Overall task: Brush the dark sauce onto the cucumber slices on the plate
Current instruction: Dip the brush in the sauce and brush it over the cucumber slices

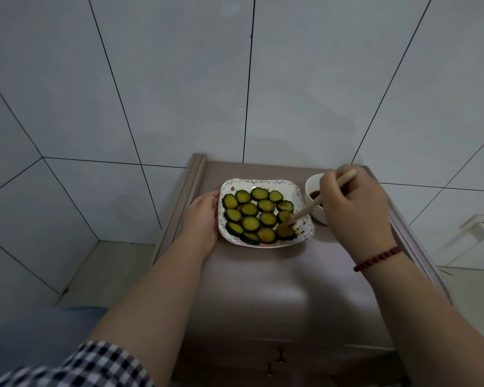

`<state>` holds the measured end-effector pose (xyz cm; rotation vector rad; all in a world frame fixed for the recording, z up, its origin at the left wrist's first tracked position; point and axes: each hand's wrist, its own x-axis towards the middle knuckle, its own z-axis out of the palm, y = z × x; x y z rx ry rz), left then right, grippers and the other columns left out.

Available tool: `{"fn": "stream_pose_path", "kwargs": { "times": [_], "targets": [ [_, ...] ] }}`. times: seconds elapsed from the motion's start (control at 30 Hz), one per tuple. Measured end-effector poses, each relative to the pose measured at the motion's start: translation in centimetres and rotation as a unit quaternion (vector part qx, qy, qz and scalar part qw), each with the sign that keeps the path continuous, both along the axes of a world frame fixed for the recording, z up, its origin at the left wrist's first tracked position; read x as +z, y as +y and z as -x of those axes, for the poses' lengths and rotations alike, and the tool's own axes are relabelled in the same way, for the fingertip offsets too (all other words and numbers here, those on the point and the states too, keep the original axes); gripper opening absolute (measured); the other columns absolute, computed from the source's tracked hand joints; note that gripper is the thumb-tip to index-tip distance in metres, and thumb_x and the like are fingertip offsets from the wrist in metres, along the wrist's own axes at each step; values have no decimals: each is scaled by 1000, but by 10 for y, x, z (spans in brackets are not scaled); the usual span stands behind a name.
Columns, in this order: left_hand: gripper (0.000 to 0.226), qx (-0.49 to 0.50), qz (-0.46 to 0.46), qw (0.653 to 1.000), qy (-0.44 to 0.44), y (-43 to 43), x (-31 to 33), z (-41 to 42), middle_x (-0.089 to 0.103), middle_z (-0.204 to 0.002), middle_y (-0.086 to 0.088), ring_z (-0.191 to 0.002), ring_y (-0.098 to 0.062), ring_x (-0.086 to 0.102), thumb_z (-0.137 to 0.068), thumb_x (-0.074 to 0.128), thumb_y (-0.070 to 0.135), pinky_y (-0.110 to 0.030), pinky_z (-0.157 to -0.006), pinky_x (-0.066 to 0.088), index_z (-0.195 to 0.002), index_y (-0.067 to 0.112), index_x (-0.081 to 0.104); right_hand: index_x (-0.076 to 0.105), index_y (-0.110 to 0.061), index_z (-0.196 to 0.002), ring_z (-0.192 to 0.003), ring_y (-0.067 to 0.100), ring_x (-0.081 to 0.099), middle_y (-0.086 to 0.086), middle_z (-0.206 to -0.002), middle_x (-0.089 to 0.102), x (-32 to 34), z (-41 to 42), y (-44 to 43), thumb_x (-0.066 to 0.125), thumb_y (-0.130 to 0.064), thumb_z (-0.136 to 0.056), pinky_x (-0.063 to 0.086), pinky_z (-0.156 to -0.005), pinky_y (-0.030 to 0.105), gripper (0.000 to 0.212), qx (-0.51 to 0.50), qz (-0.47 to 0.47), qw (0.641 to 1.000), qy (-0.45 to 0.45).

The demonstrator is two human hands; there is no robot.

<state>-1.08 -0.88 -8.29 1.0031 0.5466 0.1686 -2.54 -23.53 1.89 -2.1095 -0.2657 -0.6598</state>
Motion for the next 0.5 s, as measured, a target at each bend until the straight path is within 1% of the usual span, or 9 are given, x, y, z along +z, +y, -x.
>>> {"fn": "stream_pose_path", "kwargs": {
  "times": [0.1,0.17,0.23,0.3,0.33,0.37,0.4,0.47,0.5],
  "targets": [
    [26,-3,1,1000,-7,-1,1,-1,80,-103,-20,-90,-29,77,-108,55,0,-30,-67,70,-102,0,81,43,-13,-60,-48,-1,45,-6,-49,44,-1,-2,1,50,-28,-88,35,-44,10,33,21,36,999,29],
    [25,-4,2,1000,-7,-1,1,-1,80,-109,-21,-95,-32,77,-108,55,0,-31,-70,70,-107,-1,80,43,-13,-60,-48,0,45,-6,-48,44,0,-3,0,49,-31,-88,35,-43,13,34,10,44,998,32],
    [26,-2,3,1000,-8,0,2,-1,81,-102,-19,-91,-30,76,-108,54,0,-29,-66,69,-101,0,80,41,-16,-58,-49,1,45,-7,-48,47,2,-3,0,48,-33,-88,32,-44,14,36,-19,16,1000,-3],
    [30,1,1,1000,-10,0,2,0,82,-92,-15,-85,-26,76,-108,54,-1,-27,-62,68,-95,3,80,43,-21,-59,-52,-3,48,-18,-55,55,2,-2,2,50,-33,-91,33,-46,10,35,-8,-2,1000,-9],
    [30,2,0,1000,-9,0,2,0,82,-92,-15,-86,-26,76,-109,53,-1,-27,-61,69,-95,3,80,46,-22,-61,-53,-5,50,-20,-56,57,1,-1,5,52,-33,-92,34,-46,10,33,6,7,1000,7],
    [30,1,1,1000,-8,-1,2,0,82,-98,-18,-89,-27,77,-109,53,-1,-27,-62,70,-97,2,81,48,-23,-63,-55,-7,51,-14,-55,57,-2,0,7,53,-35,-92,34,-45,12,32,13,29,999,28],
    [29,0,2,1000,-8,-1,2,0,82,-108,-24,-95,-32,79,-109,53,0,-31,-69,71,-103,-1,81,49,-23,-64,-56,-8,52,-9,-52,55,-5,1,8,53,-38,-93,33,-46,16,33,13,49,998,41],
    [31,-2,9,1000,-6,-2,3,0,78,-134,-33,-119,-45,79,-108,54,0,-43,-93,70,-121,-12,79,52,-21,-65,-58,-6,54,-8,-52,54,-7,1,10,53,-41,-93,33,-48,18,34,-2,42,998,42],
    [31,0,11,1000,-4,-2,3,0,76,-139,-33,-123,-45,77,-108,54,0,-45,-96,68,-124,-12,78,56,-20,-68,-60,-5,55,-8,-54,55,-8,1,11,53,-41,-93,35,-48,14,33,-7,15,999,39]
  ]
}}
